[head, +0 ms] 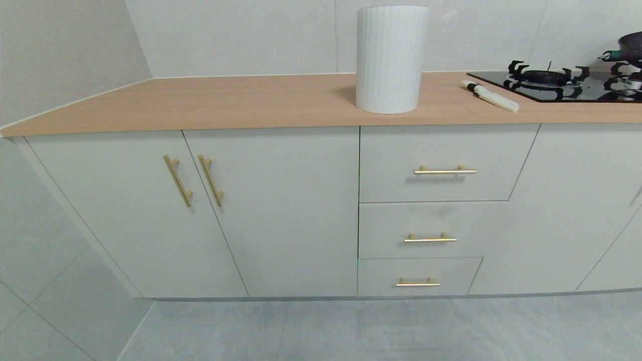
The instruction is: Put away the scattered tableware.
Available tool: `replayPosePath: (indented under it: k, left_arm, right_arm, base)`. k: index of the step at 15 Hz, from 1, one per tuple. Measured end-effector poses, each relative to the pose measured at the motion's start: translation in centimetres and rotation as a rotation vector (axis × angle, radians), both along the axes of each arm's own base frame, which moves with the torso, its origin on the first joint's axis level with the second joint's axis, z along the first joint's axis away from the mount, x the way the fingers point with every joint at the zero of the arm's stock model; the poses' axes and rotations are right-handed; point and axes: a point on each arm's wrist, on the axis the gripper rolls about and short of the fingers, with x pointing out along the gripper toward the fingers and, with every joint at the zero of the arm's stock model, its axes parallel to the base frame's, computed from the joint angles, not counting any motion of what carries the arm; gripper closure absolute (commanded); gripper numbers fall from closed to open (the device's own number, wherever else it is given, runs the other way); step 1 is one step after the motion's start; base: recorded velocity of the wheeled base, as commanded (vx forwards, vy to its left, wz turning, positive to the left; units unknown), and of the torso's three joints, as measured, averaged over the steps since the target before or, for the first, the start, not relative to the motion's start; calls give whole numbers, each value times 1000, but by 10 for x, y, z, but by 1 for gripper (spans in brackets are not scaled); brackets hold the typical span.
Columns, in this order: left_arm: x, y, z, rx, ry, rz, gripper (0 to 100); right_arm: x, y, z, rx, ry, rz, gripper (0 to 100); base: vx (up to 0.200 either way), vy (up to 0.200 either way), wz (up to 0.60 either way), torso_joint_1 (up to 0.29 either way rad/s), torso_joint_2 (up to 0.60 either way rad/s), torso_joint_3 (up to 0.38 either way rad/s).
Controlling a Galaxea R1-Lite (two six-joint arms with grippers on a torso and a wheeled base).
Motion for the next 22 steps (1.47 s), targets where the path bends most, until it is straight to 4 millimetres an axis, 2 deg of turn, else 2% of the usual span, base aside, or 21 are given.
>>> replayPosePath:
  k: [2,5,7,10,13,22]
  left_arm:
    - [0,0,0,0,0,0,0]
    - [0,0,0,0,0,0,0]
    - [0,0,0,0,0,0,0]
    - [0,0,0,0,0,0,0]
    - [0,0,0,1,0,0,0]
    - [0,0,0,1,0,0,0]
  right_arm:
    - [-17,0,-25,-5,-28,-13,0]
    - [-19,2,-67,13,-22,-14,0]
    - [-18,5,-87,73,53,107,0]
    - [-18,6,-89,120,35,158,0]
    - [-18,10,-95,154,89,351,0]
    - [-18,10,-95,129,93,354,0]
  base:
    - [0,0,0,0,0,0]
    - [0,0,0,0,0,0]
    - [0,0,0,0,0,0]
    - [0,0,0,0,0,0]
    - [0,0,0,0,0,0]
    - [0,0,0,0,0,0]
